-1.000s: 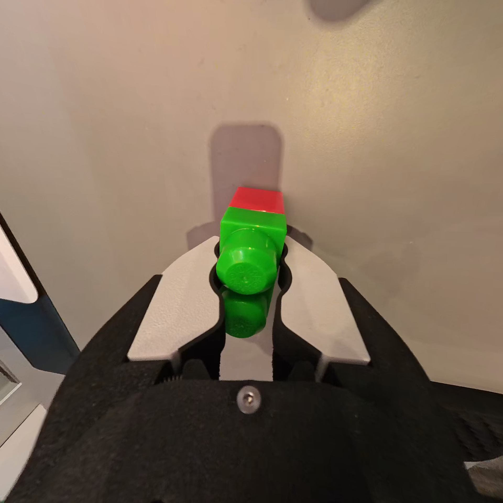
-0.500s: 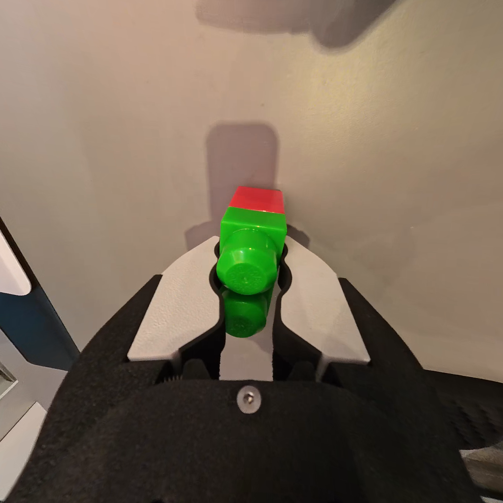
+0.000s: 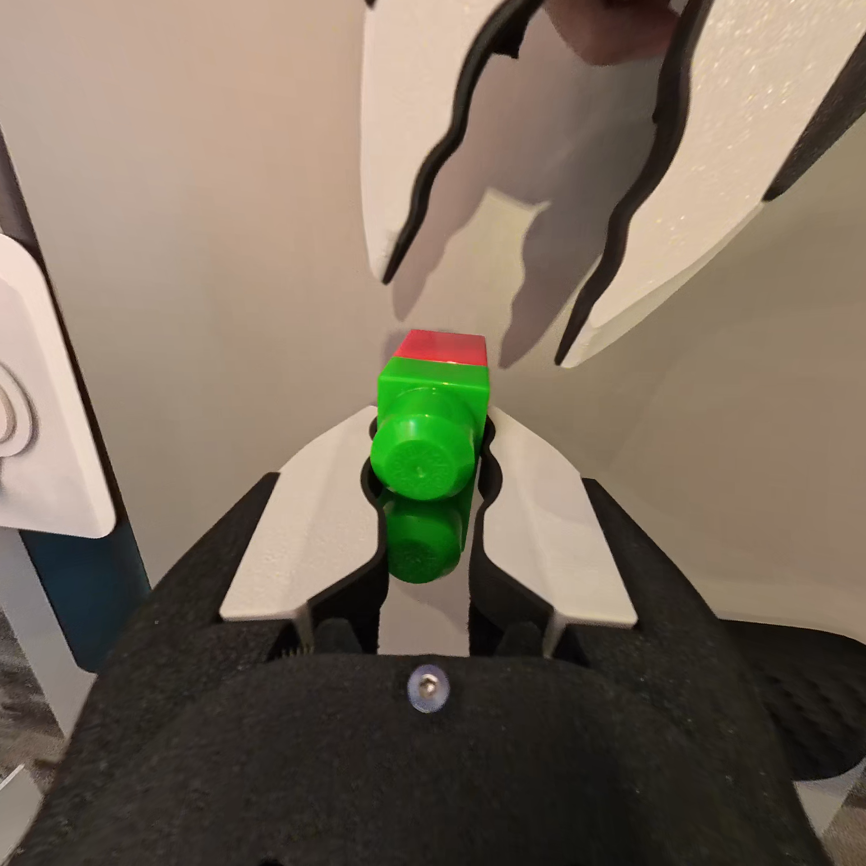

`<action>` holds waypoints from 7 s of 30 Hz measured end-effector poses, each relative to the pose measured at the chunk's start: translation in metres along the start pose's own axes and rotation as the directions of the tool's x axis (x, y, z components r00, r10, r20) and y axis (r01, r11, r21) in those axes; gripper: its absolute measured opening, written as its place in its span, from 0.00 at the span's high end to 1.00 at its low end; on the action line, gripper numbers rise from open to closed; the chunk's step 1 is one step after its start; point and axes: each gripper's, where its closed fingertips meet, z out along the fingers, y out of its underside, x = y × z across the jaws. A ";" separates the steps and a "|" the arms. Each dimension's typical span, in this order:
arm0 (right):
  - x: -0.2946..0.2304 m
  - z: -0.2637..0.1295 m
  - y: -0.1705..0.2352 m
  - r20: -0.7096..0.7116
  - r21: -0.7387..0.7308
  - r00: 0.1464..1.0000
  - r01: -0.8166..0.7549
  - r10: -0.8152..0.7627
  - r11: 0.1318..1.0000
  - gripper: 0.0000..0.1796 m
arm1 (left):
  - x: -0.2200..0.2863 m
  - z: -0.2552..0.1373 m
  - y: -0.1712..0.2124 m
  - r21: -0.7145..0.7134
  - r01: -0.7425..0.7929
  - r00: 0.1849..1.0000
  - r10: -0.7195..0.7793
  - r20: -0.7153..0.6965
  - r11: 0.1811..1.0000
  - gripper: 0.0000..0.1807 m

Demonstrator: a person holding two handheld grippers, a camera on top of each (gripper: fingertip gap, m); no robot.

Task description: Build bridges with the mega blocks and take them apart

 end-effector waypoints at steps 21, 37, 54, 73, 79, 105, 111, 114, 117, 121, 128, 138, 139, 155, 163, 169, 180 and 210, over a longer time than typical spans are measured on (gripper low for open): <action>-0.025 -0.020 -0.015 0.295 0.068 0.945 -0.166 0.139 0.984 0.80 | 0.023 -0.062 -0.054 0.657 0.099 0.994 -0.049 -0.094 0.747 0.76; -0.005 -0.040 -0.015 0.298 0.118 0.936 -0.231 0.188 0.966 0.80 | 0.016 -0.063 -0.076 0.854 0.175 0.978 0.014 -0.208 0.489 0.81; -0.015 -0.033 -0.018 0.336 -0.007 0.932 -0.142 0.135 0.990 0.80 | 0.027 -0.064 -0.060 0.851 0.207 0.965 0.043 -0.260 0.483 0.82; 0.007 0.001 -0.072 0.458 0.003 0.889 0.009 -0.010 1.000 0.80 | -0.012 -0.112 -0.032 0.918 0.120 0.989 -0.122 -0.079 0.378 0.82; 0.010 -0.008 -0.069 0.467 0.028 0.884 0.009 -0.021 1.000 0.80 | -0.011 -0.110 -0.043 0.914 0.119 0.988 -0.135 -0.072 0.387 0.82; 0.021 -0.006 -0.085 0.427 0.057 0.901 -0.116 0.080 0.992 0.80 | -0.026 -0.117 -0.037 0.919 0.286 0.952 -0.188 -0.241 0.271 0.82; 0.023 -0.008 -0.086 0.432 0.047 0.896 -0.134 0.100 0.990 0.80 | -0.028 -0.119 -0.039 0.921 0.301 0.946 -0.199 -0.255 0.247 0.82; 0.025 -0.009 -0.086 0.426 0.040 0.898 -0.140 0.110 0.989 0.80 | -0.030 -0.120 -0.042 0.926 0.311 0.941 -0.203 -0.270 0.214 0.82; 0.034 -0.011 -0.078 0.399 0.007 0.907 -0.148 0.133 0.989 0.80 | -0.039 -0.123 -0.035 0.931 0.328 0.930 -0.230 -0.288 0.162 0.82; 0.048 -0.029 -0.076 0.382 0.037 0.910 -0.189 0.161 0.981 0.80 | -0.048 -0.152 -0.006 0.929 0.367 0.914 -0.207 -0.349 0.050 0.82; 0.071 -0.053 -0.089 0.164 0.016 0.976 -0.150 0.145 0.989 0.80 | -0.035 -0.153 -0.013 0.943 0.303 0.943 -0.183 -0.276 0.140 0.82; 0.241 -0.341 0.022 -0.743 -0.092 0.566 -0.615 0.357 0.783 0.80 | -0.026 -0.157 -0.027 0.936 0.313 0.944 -0.165 -0.287 0.163 0.82; 0.244 -0.349 0.056 -0.762 -0.131 0.538 -0.672 0.359 0.729 0.80 | -0.025 -0.156 -0.029 0.936 0.308 0.945 -0.168 -0.280 0.173 0.82; 0.241 -0.348 0.136 -0.769 -0.159 0.538 -0.684 0.346 0.712 0.75 | -0.023 -0.157 -0.030 0.932 0.312 0.943 -0.180 -0.280 0.184 0.82; 0.146 -0.242 -0.105 -0.475 0.003 0.872 -0.135 0.120 0.991 0.69 | -0.026 -0.171 -0.028 0.939 0.322 0.937 -0.179 -0.299 0.117 0.82; 0.036 -0.078 -0.160 0.108 0.054 0.992 -0.069 0.063 0.996 0.67 | -0.028 -0.170 -0.030 0.938 0.332 0.931 -0.193 -0.310 0.096 0.82; 0.000 0.000 -0.112 0.294 -0.124 0.950 -0.068 0.102 0.990 0.80 | -0.023 -0.165 -0.038 0.927 0.366 0.924 -0.150 -0.351 0.087 0.82; 0.223 -0.380 0.149 -0.921 -0.012 0.252 -0.780 0.296 0.626 0.80 | -0.011 -0.199 -0.019 0.942 0.327 0.942 -0.100 -0.319 0.077 0.82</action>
